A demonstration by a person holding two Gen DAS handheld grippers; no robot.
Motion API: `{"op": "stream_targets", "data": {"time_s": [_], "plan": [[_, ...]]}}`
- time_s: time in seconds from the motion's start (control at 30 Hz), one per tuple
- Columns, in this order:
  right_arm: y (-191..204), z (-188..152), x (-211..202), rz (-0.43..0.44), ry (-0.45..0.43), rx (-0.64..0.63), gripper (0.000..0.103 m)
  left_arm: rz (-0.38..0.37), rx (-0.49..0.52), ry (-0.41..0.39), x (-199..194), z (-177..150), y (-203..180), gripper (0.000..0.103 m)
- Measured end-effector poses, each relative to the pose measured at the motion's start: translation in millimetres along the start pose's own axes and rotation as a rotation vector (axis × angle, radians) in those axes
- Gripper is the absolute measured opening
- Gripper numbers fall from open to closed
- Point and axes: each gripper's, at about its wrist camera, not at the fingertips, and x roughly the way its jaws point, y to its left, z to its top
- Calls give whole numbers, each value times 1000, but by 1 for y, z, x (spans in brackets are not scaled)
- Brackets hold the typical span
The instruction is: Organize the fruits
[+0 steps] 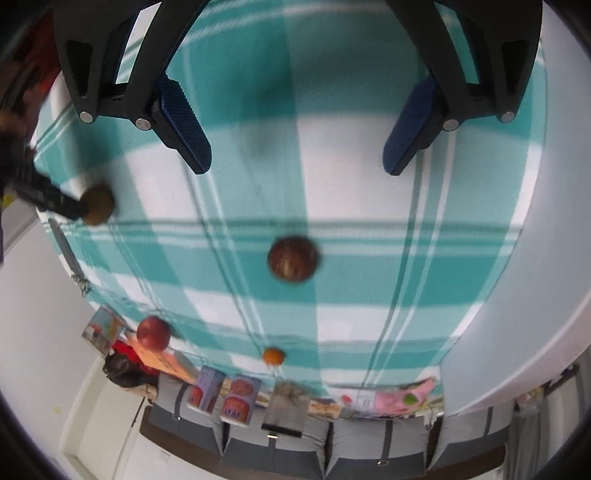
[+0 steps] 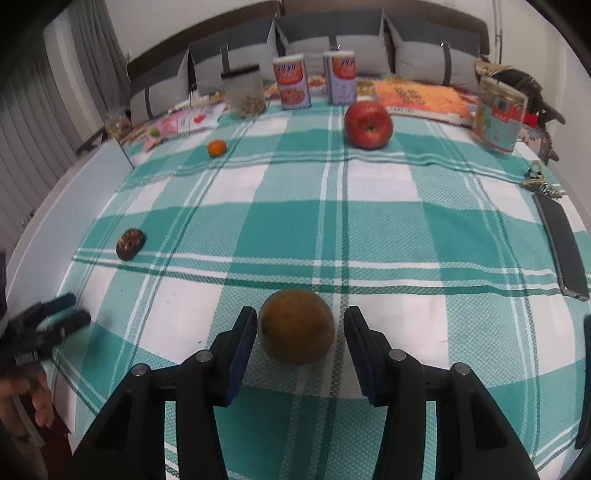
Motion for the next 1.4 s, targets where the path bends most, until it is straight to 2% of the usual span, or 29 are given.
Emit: {"op": "stream_targets", "data": {"time_s": [0.13,0.17,0.2,0.27,0.37,0.43,0.63,0.77,0.93,0.97,1.0,1.07,1.2,1.27,1.4], "plan": [[-4,-9,-13,16,-62,17,50,5,75,15,25,38,-12,93],[-5,-9,-16,19,-73,21,50,24,100,26,33,44,-16,89],[-7,-9,-19,23,-87,28,50,33,118,39,40,46,-18,76],[-11,-8,-25,34,-112,47,50,39,136,93,56,49,-21,60],[-19,-7,-26,46,-131,76,51,66,128,106,68,49,-22,58],[-23,-8,-23,47,-127,88,51,84,123,87,67,48,-22,41],[-38,-9,-20,68,-118,150,51,58,103,102,47,30,-25,41],[-47,-11,-21,87,-112,197,51,38,121,127,21,-3,-37,41],[-34,-16,-29,93,-101,162,51,33,119,165,4,-40,-40,44],[-31,-17,-30,90,-95,152,51,28,110,163,-1,-45,-38,48],[-27,-19,-32,88,-89,144,51,21,101,159,-5,-49,-34,59],[-21,-25,-36,87,-76,133,51,5,74,141,-16,-56,-25,71],[-12,-41,-44,75,-62,116,55,-10,54,131,-22,-55,-19,71],[-10,-44,-46,66,-60,118,55,-17,78,119,-20,-48,-24,71],[-5,-49,-51,60,-66,124,55,3,122,152,-2,-42,-33,68]]}}
